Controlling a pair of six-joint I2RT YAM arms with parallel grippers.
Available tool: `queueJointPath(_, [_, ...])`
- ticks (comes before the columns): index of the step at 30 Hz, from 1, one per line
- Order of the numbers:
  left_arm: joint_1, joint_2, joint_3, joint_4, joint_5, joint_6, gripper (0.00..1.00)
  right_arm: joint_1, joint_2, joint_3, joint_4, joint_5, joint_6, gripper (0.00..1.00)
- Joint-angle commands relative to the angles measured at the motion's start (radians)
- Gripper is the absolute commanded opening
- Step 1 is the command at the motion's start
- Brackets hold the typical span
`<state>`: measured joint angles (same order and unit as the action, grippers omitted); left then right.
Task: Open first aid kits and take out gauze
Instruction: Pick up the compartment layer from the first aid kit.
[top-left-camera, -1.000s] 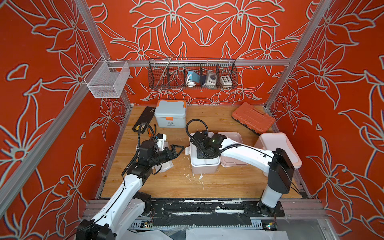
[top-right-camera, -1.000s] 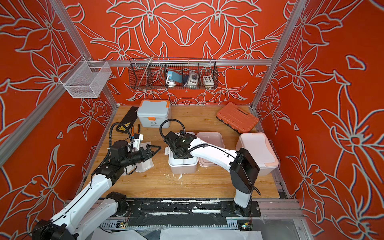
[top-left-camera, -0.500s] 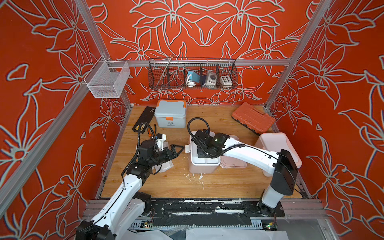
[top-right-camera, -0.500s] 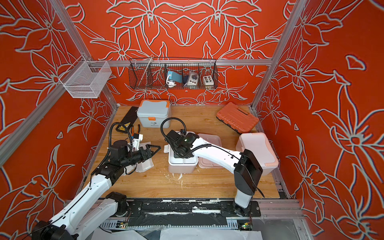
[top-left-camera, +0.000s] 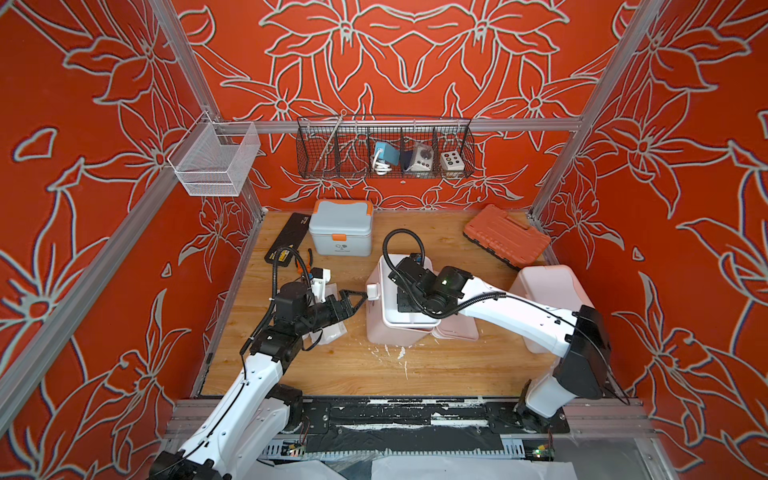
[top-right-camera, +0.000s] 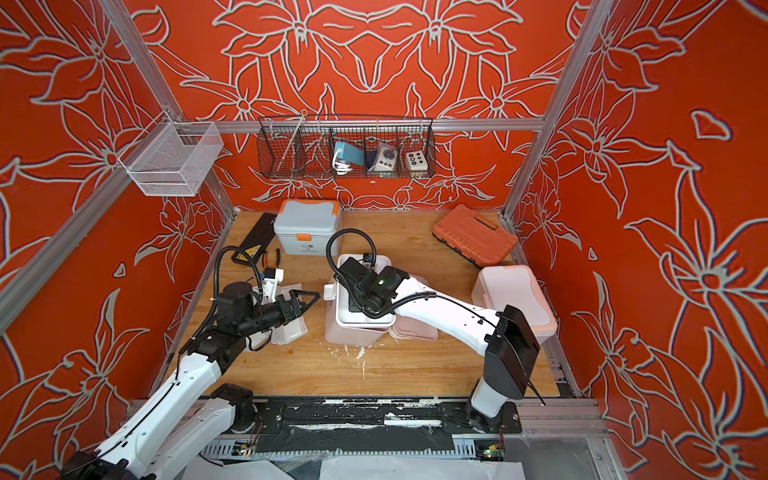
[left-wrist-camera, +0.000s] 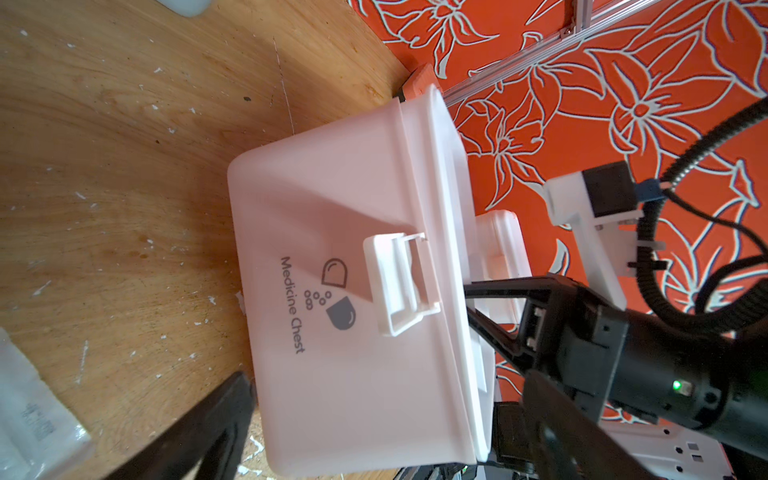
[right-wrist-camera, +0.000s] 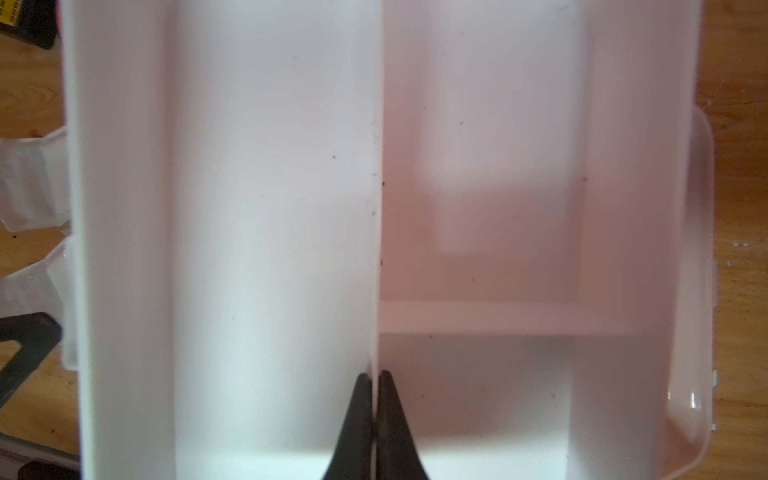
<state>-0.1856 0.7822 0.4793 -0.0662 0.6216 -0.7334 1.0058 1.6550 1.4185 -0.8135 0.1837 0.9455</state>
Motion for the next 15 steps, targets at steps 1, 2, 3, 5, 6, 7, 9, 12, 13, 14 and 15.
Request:
queueJointPath(1, [-0.008, -0.003, -0.016, 0.0, -0.002, 0.012, 0.97, 0.002, 0.055, -0.006, 0.028, -0.041, 0.008, 0.0])
queueJointPath(2, [-0.008, -0.008, -0.017, -0.005, -0.006, 0.016, 0.97, 0.002, 0.069, -0.006, 0.028, -0.048, 0.011, 0.0])
queueJointPath(3, [-0.008, -0.012, -0.019, -0.011, -0.011, 0.021, 0.97, 0.003, 0.078, -0.005, 0.026, -0.05, 0.011, 0.0])
queueJointPath(5, [-0.008, -0.02, -0.024, -0.019, -0.016, 0.026, 0.97, 0.005, 0.099, 0.001, 0.017, -0.043, 0.007, 0.0])
queueJointPath(6, [-0.007, -0.022, -0.028, -0.023, -0.018, 0.029, 0.97, 0.007, 0.109, 0.01, 0.005, -0.041, 0.006, 0.0])
queueJointPath(7, [-0.008, -0.024, -0.03, -0.024, -0.02, 0.031, 0.97, 0.007, 0.125, 0.031, -0.024, -0.033, 0.002, 0.0])
queueJointPath(9, [-0.007, -0.026, -0.04, -0.019, -0.019, 0.029, 0.97, 0.018, 0.152, 0.076, -0.092, 0.019, -0.007, 0.0])
queueJointPath(12, [-0.008, -0.026, -0.058, 0.005, -0.01, 0.015, 0.97, 0.041, 0.182, 0.146, -0.191, 0.117, -0.015, 0.0])
queueJointPath(13, [-0.008, -0.026, -0.066, 0.013, -0.006, 0.008, 0.97, 0.05, 0.191, 0.168, -0.211, 0.139, -0.023, 0.0])
queueJointPath(14, [-0.008, -0.024, -0.069, 0.017, -0.005, 0.008, 0.97, 0.055, 0.202, 0.186, -0.231, 0.155, -0.026, 0.0])
queueJointPath(15, [-0.008, -0.025, -0.07, 0.017, -0.005, 0.009, 0.97, 0.063, 0.216, 0.209, -0.258, 0.18, -0.027, 0.0])
